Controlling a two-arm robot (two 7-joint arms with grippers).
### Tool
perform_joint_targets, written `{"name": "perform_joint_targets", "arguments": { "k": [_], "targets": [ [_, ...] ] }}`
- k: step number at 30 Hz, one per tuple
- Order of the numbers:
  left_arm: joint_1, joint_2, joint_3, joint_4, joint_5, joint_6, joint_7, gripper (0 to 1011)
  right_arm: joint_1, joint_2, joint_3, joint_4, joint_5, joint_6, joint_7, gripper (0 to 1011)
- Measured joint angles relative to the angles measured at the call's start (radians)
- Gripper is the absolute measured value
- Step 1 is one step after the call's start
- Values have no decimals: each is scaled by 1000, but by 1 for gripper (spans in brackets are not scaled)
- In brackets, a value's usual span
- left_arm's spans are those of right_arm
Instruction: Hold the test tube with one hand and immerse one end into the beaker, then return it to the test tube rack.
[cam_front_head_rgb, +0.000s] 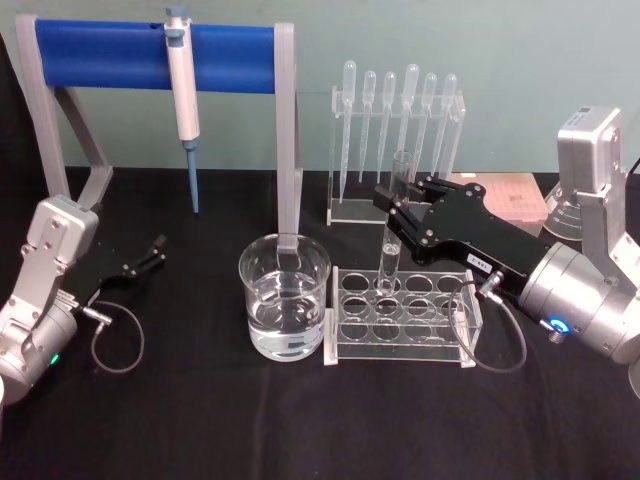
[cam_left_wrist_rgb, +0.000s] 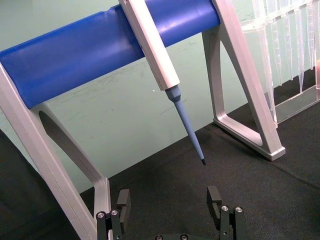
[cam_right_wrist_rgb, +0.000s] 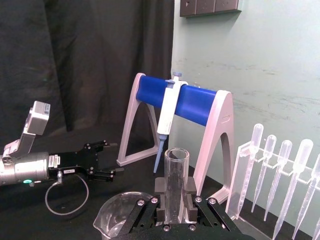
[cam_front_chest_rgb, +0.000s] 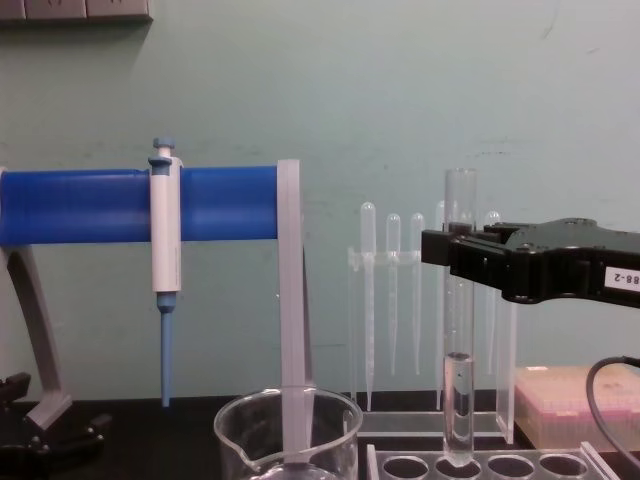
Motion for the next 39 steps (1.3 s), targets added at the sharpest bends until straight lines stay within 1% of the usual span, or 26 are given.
{"name": "perform_joint_targets", "arguments": {
  "k": [39],
  "targets": [
    [0,0,0,0,0,0,0,1000,0,0,0,0,0,0,0,235]
  ]
}}
